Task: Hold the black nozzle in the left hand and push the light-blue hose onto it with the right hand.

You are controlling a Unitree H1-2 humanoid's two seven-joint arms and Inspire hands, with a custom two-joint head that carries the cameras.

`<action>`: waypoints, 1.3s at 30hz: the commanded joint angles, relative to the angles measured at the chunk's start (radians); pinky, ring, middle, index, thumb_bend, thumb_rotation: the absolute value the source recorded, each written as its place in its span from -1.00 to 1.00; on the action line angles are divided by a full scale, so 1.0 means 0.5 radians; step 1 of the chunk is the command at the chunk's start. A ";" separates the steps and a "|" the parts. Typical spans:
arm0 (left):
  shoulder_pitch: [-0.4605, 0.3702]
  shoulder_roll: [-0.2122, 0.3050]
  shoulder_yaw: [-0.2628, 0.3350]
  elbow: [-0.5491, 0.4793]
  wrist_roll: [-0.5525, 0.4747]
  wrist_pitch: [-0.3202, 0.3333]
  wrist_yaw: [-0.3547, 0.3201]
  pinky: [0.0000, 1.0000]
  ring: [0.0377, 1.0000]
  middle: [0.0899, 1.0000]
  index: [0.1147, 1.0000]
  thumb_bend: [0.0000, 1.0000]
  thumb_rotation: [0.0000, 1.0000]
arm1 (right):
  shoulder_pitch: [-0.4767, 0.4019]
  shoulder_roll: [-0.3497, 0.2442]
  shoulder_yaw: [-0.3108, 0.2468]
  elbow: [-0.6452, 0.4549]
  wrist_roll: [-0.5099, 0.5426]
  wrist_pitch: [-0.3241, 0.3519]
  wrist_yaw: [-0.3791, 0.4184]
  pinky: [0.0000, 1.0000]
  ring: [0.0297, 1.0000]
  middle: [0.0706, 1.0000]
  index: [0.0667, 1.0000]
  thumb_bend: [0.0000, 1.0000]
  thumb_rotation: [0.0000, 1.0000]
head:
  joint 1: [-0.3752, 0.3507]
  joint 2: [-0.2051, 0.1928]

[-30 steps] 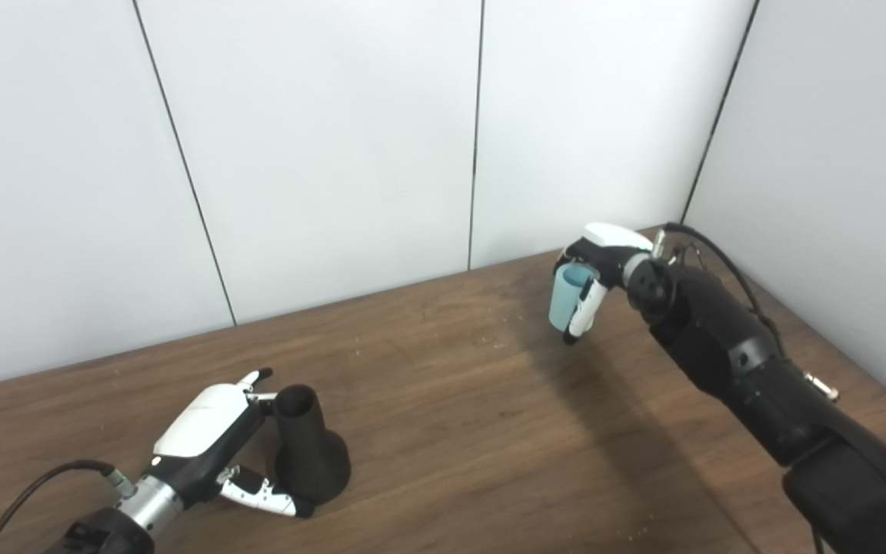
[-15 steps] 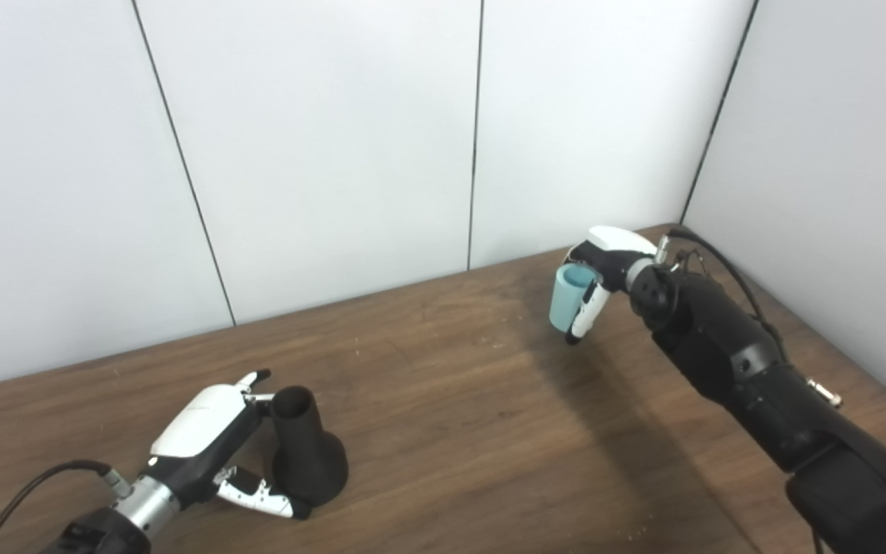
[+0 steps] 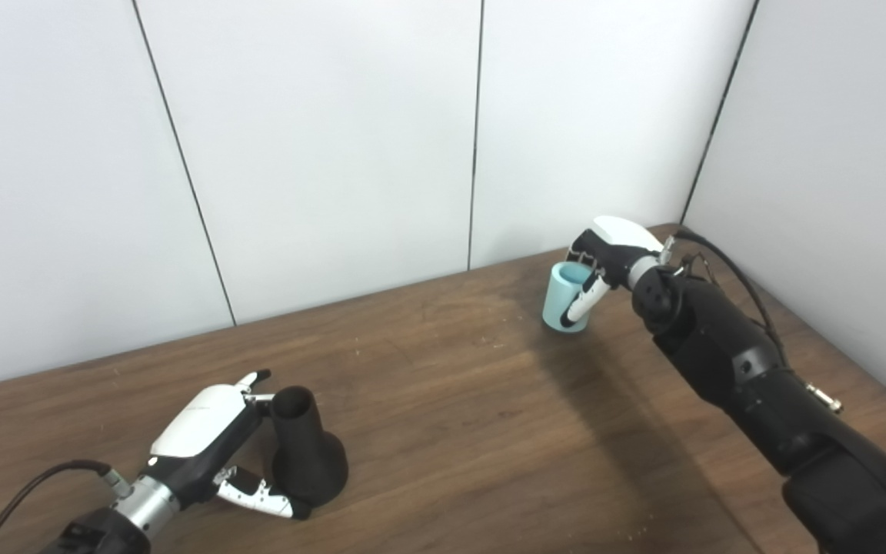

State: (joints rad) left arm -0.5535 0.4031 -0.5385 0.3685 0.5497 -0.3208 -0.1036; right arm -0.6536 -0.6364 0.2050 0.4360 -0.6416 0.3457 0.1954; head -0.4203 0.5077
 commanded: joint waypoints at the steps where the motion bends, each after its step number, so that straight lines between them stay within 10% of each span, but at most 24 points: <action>1: 0.123 0.110 -0.078 0.094 0.160 0.128 -0.220 1.00 0.19 -0.17 -0.15 0.05 -1.00 | -0.080 -0.052 -0.047 -0.018 0.010 -0.074 -0.095 -0.23 -0.17 -0.08 -0.11 0.04 -1.00 | 0.003 0.002; 15: 0.105 -0.043 -0.152 -0.026 0.225 0.347 -0.276 1.00 0.16 -0.17 -0.16 0.05 -1.00 | -0.099 -0.085 -0.040 -0.487 0.115 -0.256 0.052 -0.22 -0.15 -0.09 -0.11 0.04 -1.00 | 0.634 0.042; 24: 0.098 -0.107 -0.196 -0.054 0.255 0.474 -0.291 1.00 0.24 -0.10 -0.20 0.05 -1.00 | -0.232 -0.021 -0.039 -0.793 0.260 -0.406 0.255 -0.28 -0.15 -0.13 -0.07 0.01 -1.00 | 0.741 0.065; 33: 0.082 -0.130 -0.212 -0.076 0.267 0.541 -0.312 1.00 0.20 -0.10 -0.19 0.05 -1.00 | -0.412 0.164 0.001 -1.236 0.396 -0.026 0.633 -0.25 -0.08 -0.12 -0.13 0.00 -1.00 | 0.802 0.117; 39: 0.064 -0.148 -0.227 -0.090 0.269 0.603 -0.333 1.00 0.23 -0.08 -0.21 0.05 -1.00 | -0.533 0.192 0.064 -1.238 0.418 -0.033 0.783 -0.24 -0.08 -0.11 -0.13 0.01 -1.00 | 0.815 0.142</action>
State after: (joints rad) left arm -0.5750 0.3333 -0.5861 0.2711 0.6006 -0.0790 -0.1673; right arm -0.8593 -0.5232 0.2442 -0.1700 -0.4390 0.3453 0.5845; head -0.0123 0.5783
